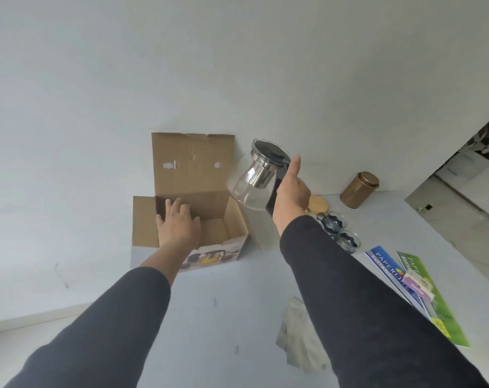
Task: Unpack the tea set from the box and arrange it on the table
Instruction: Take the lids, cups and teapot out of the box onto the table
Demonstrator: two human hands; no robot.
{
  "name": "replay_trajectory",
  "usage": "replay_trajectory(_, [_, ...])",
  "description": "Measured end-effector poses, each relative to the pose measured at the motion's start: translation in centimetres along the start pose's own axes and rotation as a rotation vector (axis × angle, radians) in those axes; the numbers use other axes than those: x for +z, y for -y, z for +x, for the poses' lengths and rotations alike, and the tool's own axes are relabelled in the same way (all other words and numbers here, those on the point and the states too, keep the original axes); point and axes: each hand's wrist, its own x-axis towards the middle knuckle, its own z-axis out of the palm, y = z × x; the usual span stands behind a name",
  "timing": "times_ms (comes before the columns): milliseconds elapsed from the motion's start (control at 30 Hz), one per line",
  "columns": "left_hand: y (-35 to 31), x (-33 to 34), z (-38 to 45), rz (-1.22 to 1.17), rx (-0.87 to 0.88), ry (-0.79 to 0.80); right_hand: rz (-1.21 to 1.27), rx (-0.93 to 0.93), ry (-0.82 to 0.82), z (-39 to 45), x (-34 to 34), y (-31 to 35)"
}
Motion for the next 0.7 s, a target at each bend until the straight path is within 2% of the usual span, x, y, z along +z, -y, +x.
replay_trajectory(100, [-3.6, 1.6, -0.6, -0.016, 0.059, 0.105, -0.008, 0.016, -0.039, 1.5, -2.2, -1.1])
replay_trajectory(300, [-9.2, 5.0, -0.6, 0.034, 0.048, 0.249, 0.010, 0.019, -0.054, 5.9, -5.2, -3.6])
replay_trajectory(433, [-11.0, 7.5, 0.1, 0.054, -0.056, 0.251, 0.001, 0.024, -0.009, 9.6, -6.2, -5.9])
replay_trajectory(533, [-11.3, 8.9, 0.7, 0.188, -0.128, 0.231, -0.055, 0.008, -0.010, 12.2, -6.5, -8.0])
replay_trajectory(700, [-12.0, 10.1, 0.6, 0.305, -0.162, 0.144, -0.134, 0.039, 0.050, 15.5, -5.9, -11.8])
